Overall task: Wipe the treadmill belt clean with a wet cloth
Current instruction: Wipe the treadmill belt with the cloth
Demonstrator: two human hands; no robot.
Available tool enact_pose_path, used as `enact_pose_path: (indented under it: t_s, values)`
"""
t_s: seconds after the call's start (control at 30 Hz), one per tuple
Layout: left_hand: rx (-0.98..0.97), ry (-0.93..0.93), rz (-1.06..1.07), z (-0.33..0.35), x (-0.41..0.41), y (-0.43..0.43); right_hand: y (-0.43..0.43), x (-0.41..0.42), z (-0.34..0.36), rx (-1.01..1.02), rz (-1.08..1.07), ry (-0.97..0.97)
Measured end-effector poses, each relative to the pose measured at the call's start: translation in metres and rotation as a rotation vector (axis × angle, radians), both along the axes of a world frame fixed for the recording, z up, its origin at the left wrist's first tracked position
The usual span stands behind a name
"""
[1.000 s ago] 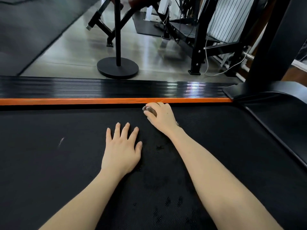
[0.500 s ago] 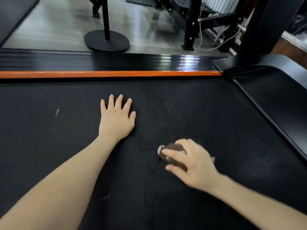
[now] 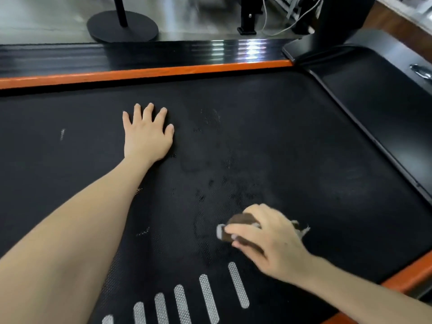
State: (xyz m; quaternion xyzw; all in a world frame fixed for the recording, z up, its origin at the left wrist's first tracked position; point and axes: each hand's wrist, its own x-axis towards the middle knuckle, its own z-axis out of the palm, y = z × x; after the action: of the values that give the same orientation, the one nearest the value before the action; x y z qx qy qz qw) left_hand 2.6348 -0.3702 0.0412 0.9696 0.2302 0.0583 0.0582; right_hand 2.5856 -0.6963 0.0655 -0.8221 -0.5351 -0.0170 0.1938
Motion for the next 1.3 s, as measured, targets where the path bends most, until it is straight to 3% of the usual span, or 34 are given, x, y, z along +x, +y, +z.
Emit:
enact_pose_path:
  t_s: [0.2,0.37,0.43,0.53,0.7,0.83,0.93,1.0,1.13,1.2,1.3]
  values:
    - [-0.019,0.007,0.009,0.001,0.0,0.0,-0.002,0.049,-0.008,0.005,-0.456,-0.094]
    - [-0.198,-0.222,0.042,0.031,-0.024,-0.019,0.0,0.042,-0.005,0.011,-0.476,-0.067]
    - [-0.161,-0.273,-0.054,0.042,-0.055,-0.038,0.0,0.042,-0.005,0.021,-0.472,-0.078]
    - [-0.048,-0.238,-0.248,0.043,-0.123,-0.07,0.0,0.041,-0.004,0.021,-0.464,-0.09]
    - [0.0,-0.086,-0.201,0.026,-0.226,-0.104,0.011,0.016,-0.002,-0.032,-0.63,-0.024]
    - [0.002,-0.009,-0.205,0.015,-0.245,-0.123,0.012,-0.049,0.001,0.002,-0.436,0.077]
    - [0.017,-0.002,-0.216,0.013,-0.246,-0.122,-0.014,-0.066,0.007,-0.131,-0.208,0.118]
    - [0.03,-0.002,-0.221,0.011,-0.247,-0.121,-0.052,-0.04,0.009,-0.162,-0.294,0.084]
    - [0.025,-0.013,-0.202,0.009,-0.243,-0.123,-0.124,-0.003,0.017,-0.162,-0.703,0.091]
    - [0.03,0.0,-0.205,0.008,-0.242,-0.124,-0.107,-0.02,0.014,-0.168,-0.668,0.126]
    - [0.028,0.006,-0.21,0.007,-0.243,-0.125,-0.047,-0.07,0.007,-0.124,-0.41,0.213]
